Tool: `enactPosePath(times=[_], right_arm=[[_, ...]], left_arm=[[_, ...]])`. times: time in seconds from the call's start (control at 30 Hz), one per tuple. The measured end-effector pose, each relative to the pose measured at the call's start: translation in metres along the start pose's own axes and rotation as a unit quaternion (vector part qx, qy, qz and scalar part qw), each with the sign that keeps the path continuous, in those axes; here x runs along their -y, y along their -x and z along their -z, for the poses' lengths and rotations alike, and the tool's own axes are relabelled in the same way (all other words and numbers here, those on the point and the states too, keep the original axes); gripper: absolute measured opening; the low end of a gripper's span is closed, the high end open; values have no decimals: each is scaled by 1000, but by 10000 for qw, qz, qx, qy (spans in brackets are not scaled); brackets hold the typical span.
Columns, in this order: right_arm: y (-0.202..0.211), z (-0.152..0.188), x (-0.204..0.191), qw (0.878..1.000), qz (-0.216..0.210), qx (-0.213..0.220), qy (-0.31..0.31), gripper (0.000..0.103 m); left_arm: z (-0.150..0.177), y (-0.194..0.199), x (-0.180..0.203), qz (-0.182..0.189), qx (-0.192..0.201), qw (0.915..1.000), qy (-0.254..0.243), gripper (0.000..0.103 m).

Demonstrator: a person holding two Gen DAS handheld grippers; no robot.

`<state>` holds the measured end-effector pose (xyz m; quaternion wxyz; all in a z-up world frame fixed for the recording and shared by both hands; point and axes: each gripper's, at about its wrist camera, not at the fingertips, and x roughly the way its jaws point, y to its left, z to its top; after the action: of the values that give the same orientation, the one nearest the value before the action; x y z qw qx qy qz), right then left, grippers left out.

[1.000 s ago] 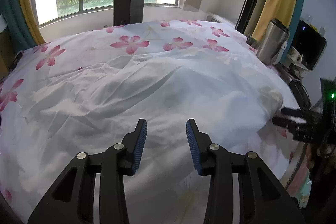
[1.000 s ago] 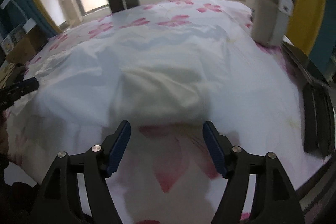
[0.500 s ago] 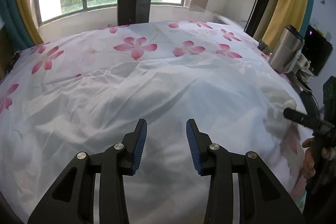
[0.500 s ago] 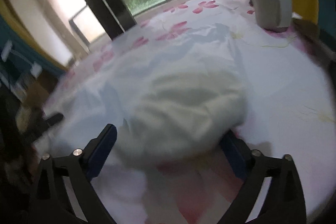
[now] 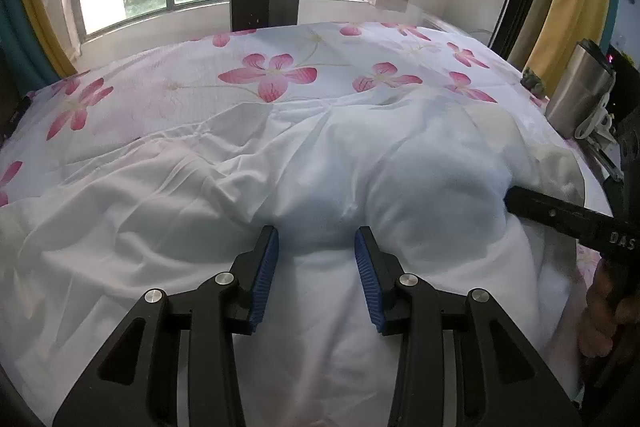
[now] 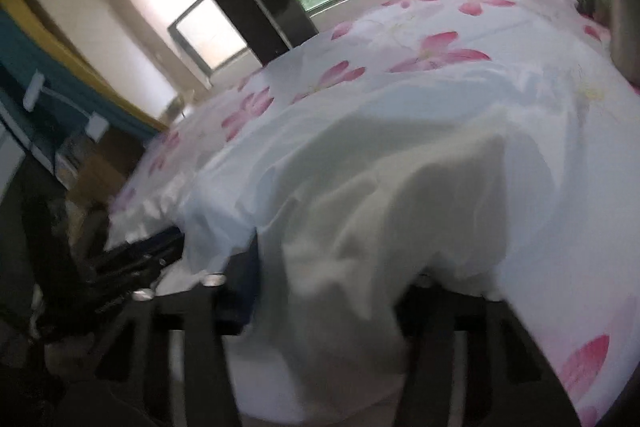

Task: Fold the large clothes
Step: 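Grasp the white fabric edge with the right gripper and lift it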

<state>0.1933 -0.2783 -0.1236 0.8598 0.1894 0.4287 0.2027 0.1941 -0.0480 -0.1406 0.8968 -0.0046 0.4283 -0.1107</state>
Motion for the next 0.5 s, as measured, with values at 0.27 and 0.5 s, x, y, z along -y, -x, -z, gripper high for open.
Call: enactPosePath(times=[0.27,0.5], right_arm=[[15,-13,-24,9986,86,209,473,22],[35,-36,-73,9920,242,479,1144,22]], left_arm=[[0,2,-3,89,-6,9999,-102,41],[-4,7,-19,418,-99,9990,97,41]])
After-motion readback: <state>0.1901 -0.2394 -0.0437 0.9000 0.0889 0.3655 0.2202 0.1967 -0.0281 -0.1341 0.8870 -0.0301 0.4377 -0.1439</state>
